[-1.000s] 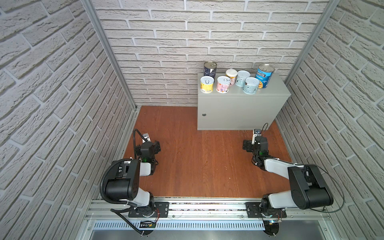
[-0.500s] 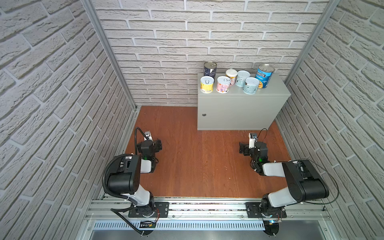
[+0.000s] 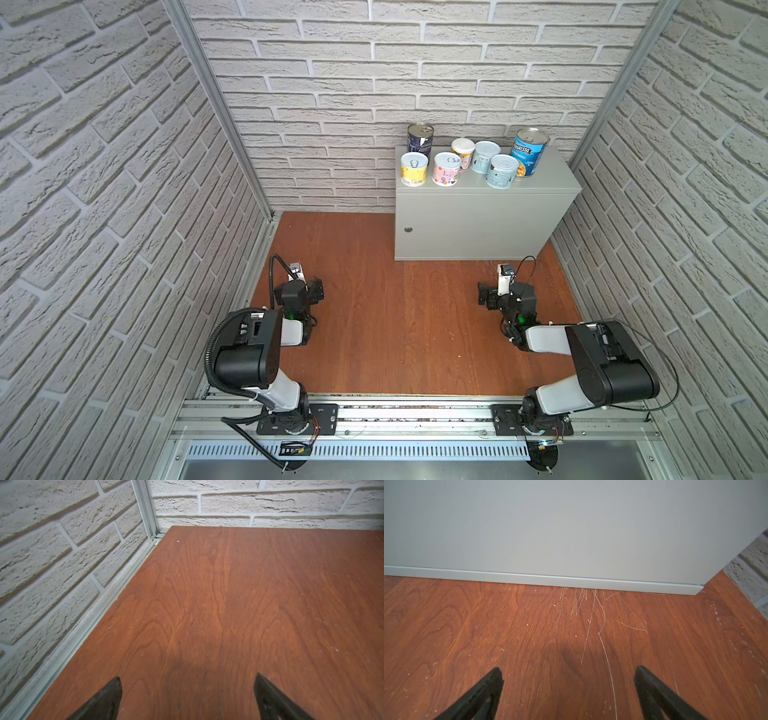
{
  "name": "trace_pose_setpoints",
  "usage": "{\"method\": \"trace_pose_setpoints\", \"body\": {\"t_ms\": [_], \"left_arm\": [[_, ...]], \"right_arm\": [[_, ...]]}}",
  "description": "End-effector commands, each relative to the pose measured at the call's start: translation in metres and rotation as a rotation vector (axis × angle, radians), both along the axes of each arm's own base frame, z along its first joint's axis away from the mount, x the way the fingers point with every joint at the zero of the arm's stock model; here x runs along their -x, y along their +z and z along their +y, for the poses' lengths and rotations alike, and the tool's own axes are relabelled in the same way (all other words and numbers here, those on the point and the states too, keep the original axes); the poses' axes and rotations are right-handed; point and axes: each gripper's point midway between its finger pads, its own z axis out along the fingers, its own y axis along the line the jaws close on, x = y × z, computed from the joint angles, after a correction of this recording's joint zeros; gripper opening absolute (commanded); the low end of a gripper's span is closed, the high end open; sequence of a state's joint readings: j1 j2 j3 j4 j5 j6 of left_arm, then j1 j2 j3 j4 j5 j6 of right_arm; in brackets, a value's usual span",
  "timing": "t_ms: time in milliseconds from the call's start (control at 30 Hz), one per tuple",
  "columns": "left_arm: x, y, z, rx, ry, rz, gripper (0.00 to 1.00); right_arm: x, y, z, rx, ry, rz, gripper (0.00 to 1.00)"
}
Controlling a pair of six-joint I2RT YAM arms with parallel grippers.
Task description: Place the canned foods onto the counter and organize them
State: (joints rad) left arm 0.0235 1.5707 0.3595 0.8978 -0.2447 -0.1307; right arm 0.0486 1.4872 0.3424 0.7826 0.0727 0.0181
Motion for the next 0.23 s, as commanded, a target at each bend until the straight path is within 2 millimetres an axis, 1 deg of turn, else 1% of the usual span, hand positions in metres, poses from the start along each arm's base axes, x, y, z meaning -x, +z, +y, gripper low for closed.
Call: {"method": "trace_pose_setpoints", "body": {"t_ms": [0,200], "left_arm": [[-0.0070,0.0162,0.0023,-0.010,0.000,-0.069,0.98],[-0.0072,0.0161,0.0022,-0.010,0.000,-0.068,0.98]], "right_arm": [[-0.0097,0.0238,0.0030,0.001,0.013,-0.083,0.99],[-0.0095,0.0234,0.0030,0.001,0.013,-0.080,0.99]]}}
